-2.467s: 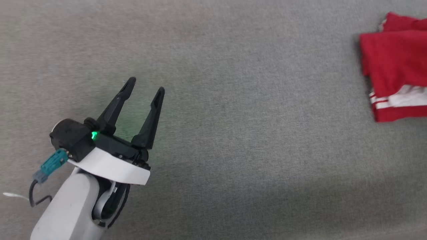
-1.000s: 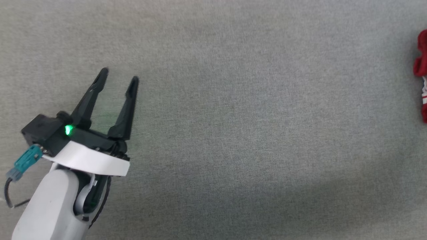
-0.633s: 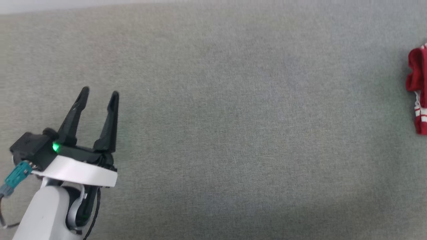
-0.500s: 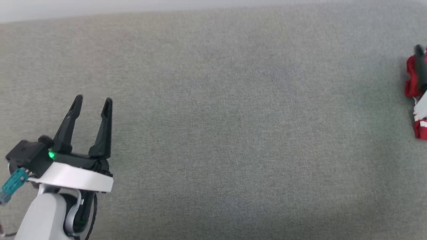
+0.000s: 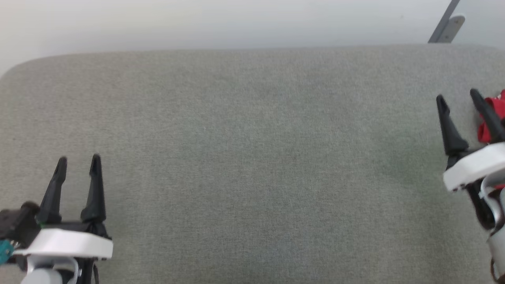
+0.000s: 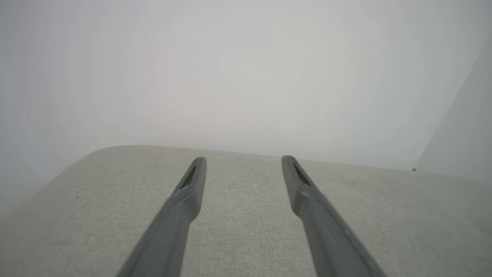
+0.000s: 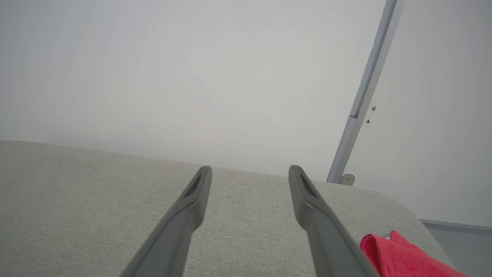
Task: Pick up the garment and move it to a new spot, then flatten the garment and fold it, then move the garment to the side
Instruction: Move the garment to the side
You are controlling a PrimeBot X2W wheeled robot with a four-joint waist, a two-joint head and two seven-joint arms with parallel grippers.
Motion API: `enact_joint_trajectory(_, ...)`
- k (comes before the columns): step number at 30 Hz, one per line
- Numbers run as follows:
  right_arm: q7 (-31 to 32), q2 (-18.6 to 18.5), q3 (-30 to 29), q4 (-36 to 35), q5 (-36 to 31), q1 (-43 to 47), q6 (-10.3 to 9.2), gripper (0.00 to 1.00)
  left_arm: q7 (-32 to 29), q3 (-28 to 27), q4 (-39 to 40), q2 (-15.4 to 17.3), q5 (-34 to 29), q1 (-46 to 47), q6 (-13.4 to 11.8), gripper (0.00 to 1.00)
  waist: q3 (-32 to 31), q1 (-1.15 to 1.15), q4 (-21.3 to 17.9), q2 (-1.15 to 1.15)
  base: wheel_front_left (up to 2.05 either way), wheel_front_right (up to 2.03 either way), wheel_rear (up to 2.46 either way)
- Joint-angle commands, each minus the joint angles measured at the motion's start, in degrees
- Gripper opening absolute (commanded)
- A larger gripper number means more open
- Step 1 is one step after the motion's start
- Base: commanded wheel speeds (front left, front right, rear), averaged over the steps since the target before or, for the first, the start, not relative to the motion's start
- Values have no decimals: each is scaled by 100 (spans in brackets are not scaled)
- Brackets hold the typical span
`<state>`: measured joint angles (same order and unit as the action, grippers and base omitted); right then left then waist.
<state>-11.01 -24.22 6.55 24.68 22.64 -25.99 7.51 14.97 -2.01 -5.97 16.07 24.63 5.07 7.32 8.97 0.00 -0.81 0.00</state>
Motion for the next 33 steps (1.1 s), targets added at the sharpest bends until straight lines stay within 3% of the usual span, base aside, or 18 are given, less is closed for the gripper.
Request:
enact_joint_trajectory(1, -99, 69, -14, -32, 16, 144, -3, 100, 27, -87, 10, -45, -55, -132, 21, 100, -104, 0, 51, 0, 0, 0, 0)
enact_joint_trajectory(14, -423, 520, -302, -528, -247, 1244, -3, 100, 27, -491, 83, -279, -210, -846, 21, 100, -510, 0, 180, 0, 0, 0, 0)
enact_joint_trajectory(33, -421, 1210, -1161, -1673, -396, 2777, -2, 100, 27, -135, 94, -59, 47, -1598, 21, 100, -866, 0, 362, 0, 0, 0, 0)
